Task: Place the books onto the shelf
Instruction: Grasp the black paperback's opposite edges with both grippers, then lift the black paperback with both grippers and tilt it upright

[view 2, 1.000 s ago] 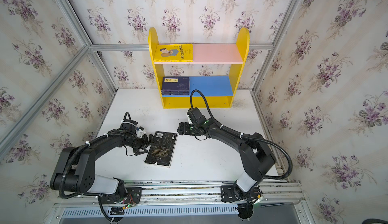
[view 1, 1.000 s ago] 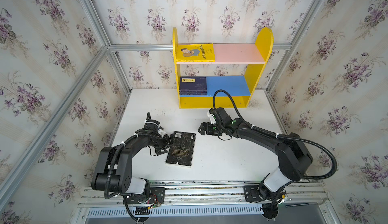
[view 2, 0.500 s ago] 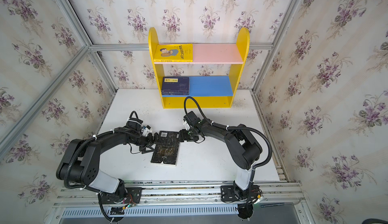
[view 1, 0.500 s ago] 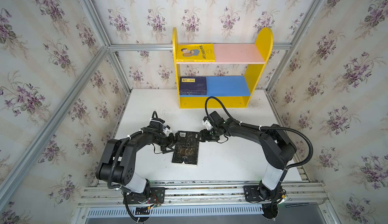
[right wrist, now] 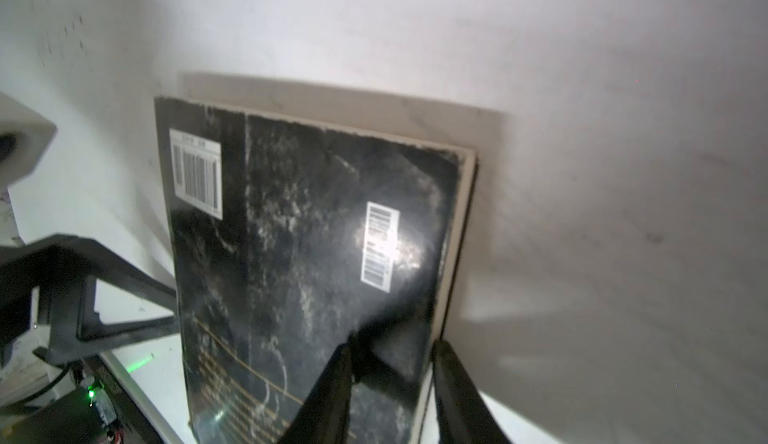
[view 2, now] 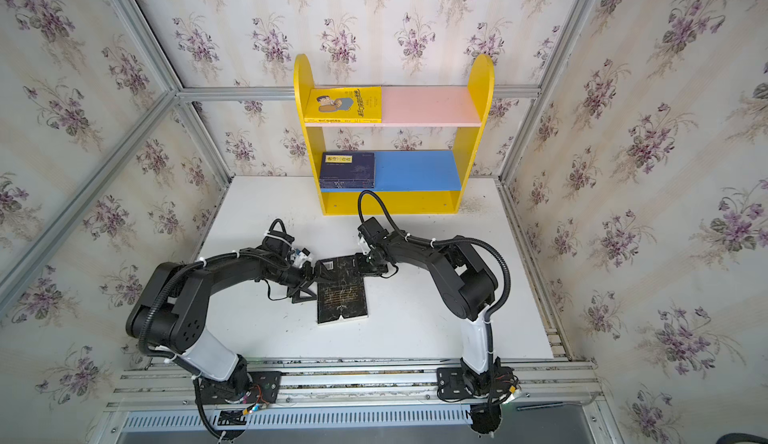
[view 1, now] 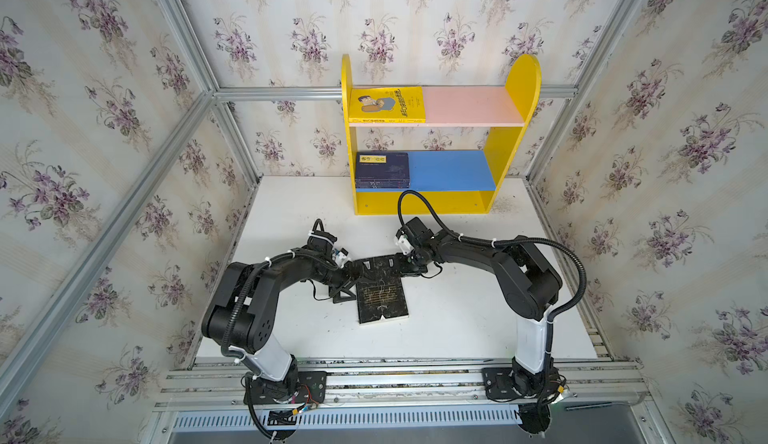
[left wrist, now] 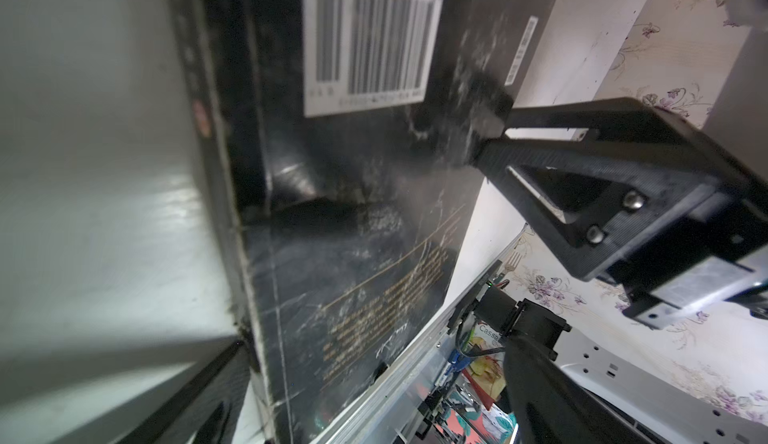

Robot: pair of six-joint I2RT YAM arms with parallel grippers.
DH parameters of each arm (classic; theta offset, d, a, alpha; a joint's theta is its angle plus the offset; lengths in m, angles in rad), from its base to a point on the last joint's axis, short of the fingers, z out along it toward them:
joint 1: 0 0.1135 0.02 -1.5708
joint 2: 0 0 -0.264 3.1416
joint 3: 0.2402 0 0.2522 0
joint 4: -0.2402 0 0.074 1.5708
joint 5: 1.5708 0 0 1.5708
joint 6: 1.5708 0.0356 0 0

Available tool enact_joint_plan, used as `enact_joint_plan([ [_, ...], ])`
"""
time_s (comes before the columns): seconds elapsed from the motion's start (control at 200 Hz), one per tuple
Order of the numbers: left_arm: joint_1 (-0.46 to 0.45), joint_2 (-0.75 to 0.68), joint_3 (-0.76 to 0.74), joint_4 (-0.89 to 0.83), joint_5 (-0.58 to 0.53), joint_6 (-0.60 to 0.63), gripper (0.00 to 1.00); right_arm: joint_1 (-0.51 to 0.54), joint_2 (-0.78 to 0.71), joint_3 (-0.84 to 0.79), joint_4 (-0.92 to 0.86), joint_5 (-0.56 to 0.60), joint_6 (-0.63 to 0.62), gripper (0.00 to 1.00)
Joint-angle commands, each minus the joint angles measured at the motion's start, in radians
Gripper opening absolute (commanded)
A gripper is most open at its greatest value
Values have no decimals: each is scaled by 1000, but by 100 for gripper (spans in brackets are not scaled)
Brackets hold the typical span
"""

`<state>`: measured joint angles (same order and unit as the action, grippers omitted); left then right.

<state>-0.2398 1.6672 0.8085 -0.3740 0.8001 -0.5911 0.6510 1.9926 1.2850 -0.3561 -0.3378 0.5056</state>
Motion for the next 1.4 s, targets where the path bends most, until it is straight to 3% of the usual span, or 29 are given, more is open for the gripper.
enact_joint_plan([
  [0.0,-9,37,25,130,-18,-63,98,-1,27,37,77,-14,49,35],
  [0.21,-15,69,138,232,-13,-175,98,-27,52,157,17,19,-10,35],
  [0.35,-15,66,201,238,-25,-199,98,-51,32,158,28,55,15,40],
  [0.825,-21,41,47,238,-171,-265,97,-61,-21,-15,63,123,65,49],
  [0.994,-39,75,74,238,-185,-273,95,-60,6,7,21,149,52,39],
  [1.204,-55,116,95,251,-170,-283,94,-45,61,10,14,97,41,31],
  [1.394,-43,66,118,405,-57,-318,94,-41,118,29,8,6,13,27],
])
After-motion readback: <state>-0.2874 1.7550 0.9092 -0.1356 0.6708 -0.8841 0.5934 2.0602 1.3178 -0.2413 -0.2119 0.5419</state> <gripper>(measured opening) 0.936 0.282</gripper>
